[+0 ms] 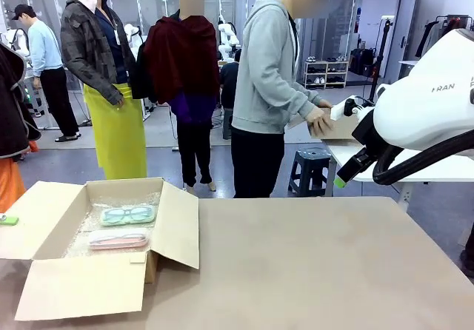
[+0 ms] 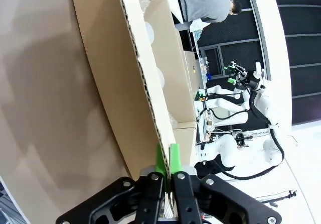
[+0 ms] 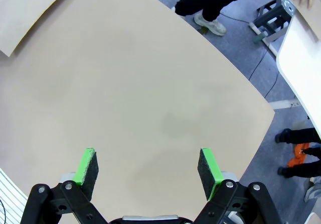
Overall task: Pack the glasses set securely to prepare it for shipping.
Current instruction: Position the Package Box on the left side of the table.
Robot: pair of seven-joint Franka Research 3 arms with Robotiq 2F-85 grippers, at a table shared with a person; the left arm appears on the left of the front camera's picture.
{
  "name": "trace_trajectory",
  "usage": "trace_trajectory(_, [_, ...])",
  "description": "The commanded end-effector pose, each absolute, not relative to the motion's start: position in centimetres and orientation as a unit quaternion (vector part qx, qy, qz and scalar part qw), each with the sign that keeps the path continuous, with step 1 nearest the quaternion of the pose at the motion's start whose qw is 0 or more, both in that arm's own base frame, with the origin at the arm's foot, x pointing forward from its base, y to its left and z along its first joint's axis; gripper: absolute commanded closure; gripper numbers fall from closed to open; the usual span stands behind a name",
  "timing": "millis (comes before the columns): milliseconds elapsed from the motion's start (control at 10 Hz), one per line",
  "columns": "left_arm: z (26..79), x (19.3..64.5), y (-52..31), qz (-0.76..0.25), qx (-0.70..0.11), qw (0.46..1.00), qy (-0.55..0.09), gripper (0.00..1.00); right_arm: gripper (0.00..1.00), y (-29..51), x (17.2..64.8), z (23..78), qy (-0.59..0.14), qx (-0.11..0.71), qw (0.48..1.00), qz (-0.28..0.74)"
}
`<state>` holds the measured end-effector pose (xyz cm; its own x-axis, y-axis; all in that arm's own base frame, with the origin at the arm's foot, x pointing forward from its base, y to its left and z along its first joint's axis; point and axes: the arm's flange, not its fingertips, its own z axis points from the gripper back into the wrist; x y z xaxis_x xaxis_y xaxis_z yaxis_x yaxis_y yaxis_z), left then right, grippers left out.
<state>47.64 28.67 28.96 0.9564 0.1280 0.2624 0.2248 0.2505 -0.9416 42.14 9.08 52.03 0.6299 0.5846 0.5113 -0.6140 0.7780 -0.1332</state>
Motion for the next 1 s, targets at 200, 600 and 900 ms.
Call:
trace_trajectory(200, [28.8, 47.6, 28.5, -0.031, -0.612, 0.777, -0.142, 0.97, 0.00, 9.4, 42.2, 52.2, -0.271, 0.025, 0.905, 0.326])
trace_trajectory(600, [28.8, 47.6, 28.5, -0.031, -0.612, 0.777, -0.142, 0.97, 0.00, 9.4, 42.2, 52.2, -0.271, 0.025, 0.905, 0.326])
trace_trajectory(900, [30.5, 47.5, 29.4, -0.039, -0.585, 0.794, -0.160, 0.52, 0.00, 9.4, 42.2, 52.2, -0.271, 0.025, 0.905, 0.326])
